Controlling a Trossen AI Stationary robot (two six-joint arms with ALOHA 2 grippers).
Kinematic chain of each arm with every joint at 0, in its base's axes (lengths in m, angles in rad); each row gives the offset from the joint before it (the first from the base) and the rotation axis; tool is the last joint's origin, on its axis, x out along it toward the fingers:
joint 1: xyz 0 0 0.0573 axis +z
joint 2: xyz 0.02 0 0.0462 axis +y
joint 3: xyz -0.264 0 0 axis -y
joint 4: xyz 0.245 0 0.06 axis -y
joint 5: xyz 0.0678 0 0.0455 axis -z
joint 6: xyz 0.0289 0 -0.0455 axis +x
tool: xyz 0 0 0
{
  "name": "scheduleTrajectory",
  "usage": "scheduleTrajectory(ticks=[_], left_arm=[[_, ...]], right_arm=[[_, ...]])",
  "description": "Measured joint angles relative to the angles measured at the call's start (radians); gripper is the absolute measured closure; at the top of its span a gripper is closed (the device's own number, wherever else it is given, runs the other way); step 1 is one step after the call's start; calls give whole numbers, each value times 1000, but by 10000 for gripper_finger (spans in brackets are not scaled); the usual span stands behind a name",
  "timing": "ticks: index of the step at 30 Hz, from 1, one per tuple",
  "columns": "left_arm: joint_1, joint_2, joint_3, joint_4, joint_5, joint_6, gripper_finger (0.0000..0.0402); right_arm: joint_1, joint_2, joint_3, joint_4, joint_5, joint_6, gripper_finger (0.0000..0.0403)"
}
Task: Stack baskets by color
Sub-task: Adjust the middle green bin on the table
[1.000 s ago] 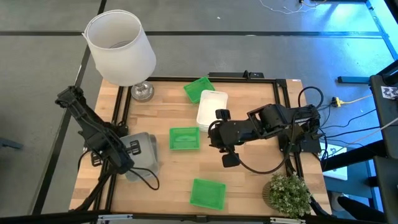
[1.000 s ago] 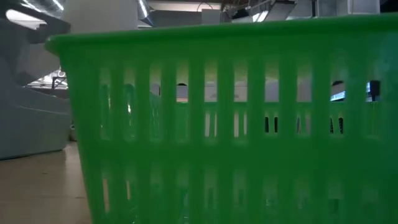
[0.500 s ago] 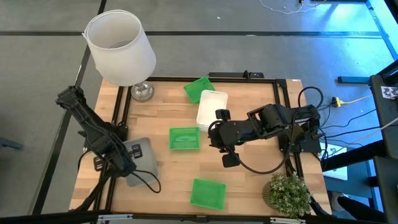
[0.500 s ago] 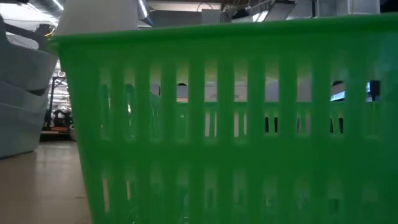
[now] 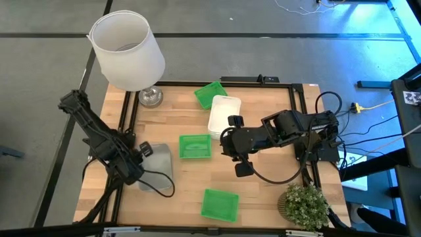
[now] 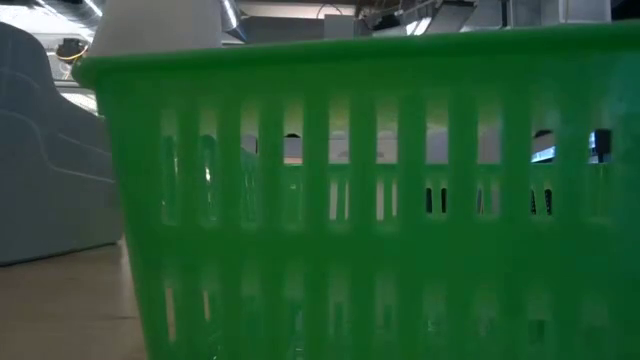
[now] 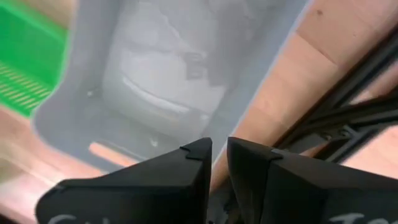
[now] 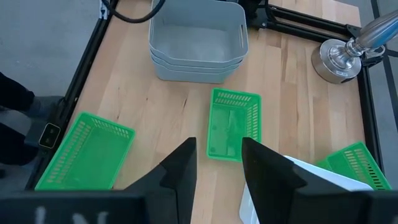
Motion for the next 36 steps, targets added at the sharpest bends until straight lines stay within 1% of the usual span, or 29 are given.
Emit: scheduleTrajectory(ticks=[3,6,8,13,16,20,24,28,36], left_arm=[[0,-32,0,1,-50,-45,357],[0,-79,0,3,-141,-130,360],[0,-118,0,17,-217,-191,360],[0,-207,0,68,-451,-344,357],[0,-247,0,83,-544,-422,360],[0,-284,0,81,-582,-482,358],[0,-307,0,80,-614,-544,358],[0,-318,0,80,-663,-576,360],[0,-332,0,80,-694,-577,360]], right_arm=[[0,0,0,0,0,0,276],[0,0,0,1,0,17,276],[0,0,-8,6,0,42,276],[-23,9,-27,20,5,137,276],[-46,18,-61,27,-20,153,276],[-73,33,-126,62,-75,99,276],[-87,61,-209,117,-123,-8,276],[-94,72,-306,231,-142,-81,276],[-123,74,-549,509,-150,-89,276]])
